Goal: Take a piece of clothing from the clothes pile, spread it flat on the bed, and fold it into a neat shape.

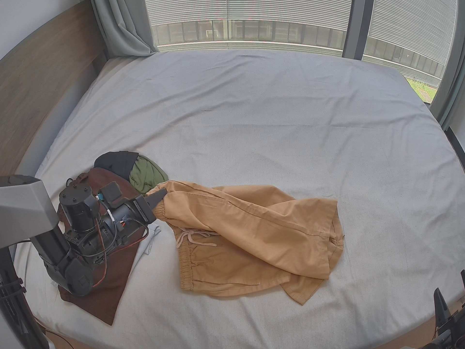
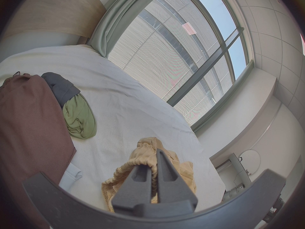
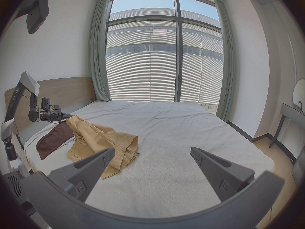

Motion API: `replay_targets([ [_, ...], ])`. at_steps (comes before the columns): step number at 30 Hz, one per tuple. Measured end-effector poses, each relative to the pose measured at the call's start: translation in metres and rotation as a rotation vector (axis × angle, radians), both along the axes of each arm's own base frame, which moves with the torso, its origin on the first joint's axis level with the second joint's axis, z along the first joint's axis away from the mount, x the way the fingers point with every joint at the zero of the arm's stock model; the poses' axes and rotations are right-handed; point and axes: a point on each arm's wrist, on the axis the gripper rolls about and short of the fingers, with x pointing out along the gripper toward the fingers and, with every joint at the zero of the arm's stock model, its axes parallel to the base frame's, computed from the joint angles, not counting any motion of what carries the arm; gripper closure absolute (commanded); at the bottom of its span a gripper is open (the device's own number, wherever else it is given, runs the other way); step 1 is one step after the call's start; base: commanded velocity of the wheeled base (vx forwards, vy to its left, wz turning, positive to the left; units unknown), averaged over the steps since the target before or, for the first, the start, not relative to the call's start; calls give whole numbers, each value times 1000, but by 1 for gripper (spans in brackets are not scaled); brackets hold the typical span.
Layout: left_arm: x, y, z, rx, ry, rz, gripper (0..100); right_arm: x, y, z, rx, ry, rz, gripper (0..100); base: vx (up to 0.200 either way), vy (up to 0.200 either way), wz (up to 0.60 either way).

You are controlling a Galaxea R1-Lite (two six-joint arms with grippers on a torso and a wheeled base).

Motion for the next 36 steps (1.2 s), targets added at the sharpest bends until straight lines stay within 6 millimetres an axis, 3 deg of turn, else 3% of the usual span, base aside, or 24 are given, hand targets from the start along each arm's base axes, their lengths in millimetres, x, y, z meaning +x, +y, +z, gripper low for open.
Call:
replay_targets([
  [26, 6, 2, -11, 9, 28, 16, 100, 0, 0, 2, -4, -23, 6, 0, 0, 0, 0],
  [30, 6, 2, -11, 8, 28, 15, 100, -3, 0, 25, -10, -153, 4, 0, 0, 0, 0],
  [36, 5, 2, -10, 8, 25, 13, 100, 4, 0, 64, -7, -187, 21, 0, 0, 0, 0],
])
